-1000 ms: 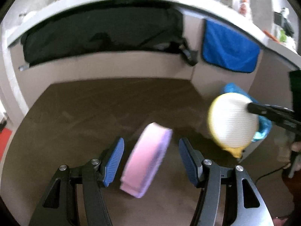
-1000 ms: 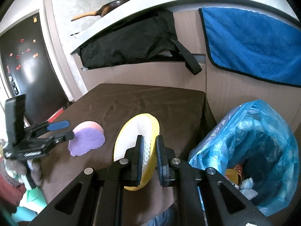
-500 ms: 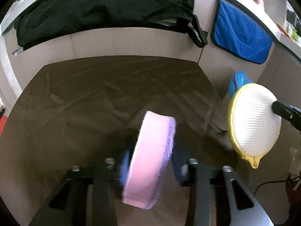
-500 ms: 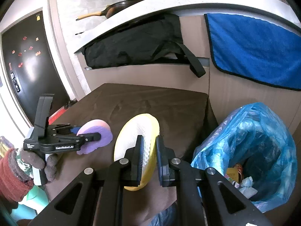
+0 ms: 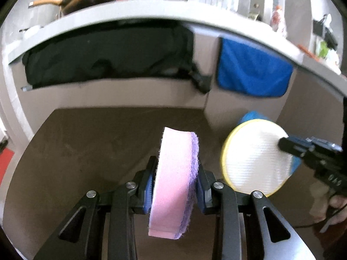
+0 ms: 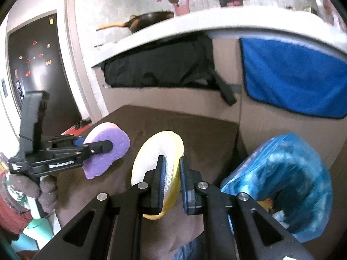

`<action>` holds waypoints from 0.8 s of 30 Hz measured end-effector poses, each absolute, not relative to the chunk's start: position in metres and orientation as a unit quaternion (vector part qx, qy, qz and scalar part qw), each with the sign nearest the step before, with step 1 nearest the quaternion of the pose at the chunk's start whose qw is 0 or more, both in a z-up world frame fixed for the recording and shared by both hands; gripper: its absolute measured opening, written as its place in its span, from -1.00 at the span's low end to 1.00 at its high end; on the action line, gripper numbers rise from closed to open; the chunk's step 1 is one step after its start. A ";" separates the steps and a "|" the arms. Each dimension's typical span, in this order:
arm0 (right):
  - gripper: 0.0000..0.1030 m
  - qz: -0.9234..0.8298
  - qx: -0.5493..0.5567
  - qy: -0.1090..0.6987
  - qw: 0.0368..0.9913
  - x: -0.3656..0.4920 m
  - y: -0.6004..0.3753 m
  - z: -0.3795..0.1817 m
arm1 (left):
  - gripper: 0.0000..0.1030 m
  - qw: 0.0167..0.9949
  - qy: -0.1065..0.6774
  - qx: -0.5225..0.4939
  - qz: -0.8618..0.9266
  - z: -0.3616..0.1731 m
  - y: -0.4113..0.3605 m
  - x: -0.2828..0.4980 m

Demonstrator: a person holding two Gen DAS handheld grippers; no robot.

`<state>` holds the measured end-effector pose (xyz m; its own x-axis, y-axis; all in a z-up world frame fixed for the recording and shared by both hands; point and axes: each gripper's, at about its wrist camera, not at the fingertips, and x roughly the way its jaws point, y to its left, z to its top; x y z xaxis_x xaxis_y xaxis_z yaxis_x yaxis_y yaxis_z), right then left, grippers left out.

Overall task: Collect trash
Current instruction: 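Carry the sponge and scrubber pad over the blue-lined bin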

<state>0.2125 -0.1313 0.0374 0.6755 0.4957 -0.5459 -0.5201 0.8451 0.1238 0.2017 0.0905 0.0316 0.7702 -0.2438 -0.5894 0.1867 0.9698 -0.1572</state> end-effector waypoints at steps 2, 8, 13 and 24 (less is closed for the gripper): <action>-0.78 0.267 -0.023 0.277 0.923 0.208 -0.142 0.050 | -0.36 0.943 0.301 -0.059 -0.130 0.048 0.077 0.198; -0.78 0.213 -0.026 0.239 0.947 0.194 -0.191 0.083 | -0.36 0.943 0.261 -0.093 -0.186 0.078 0.019 0.204; -0.78 0.151 -0.029 0.215 0.965 0.187 -0.243 0.101 | -0.36 0.939 0.246 -0.090 -0.225 0.085 -0.040 0.219; -0.78 0.078 -0.018 0.226 0.971 0.200 -0.302 0.078 | -0.36 0.924 0.272 -0.099 -0.249 0.050 -0.108 0.254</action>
<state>0.1997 -0.3024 0.0781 0.8856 0.1438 -0.4417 -0.1597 0.9872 0.0010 0.2541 -0.1075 0.0504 0.7282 -0.5134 -0.4540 0.4057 0.8568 -0.3182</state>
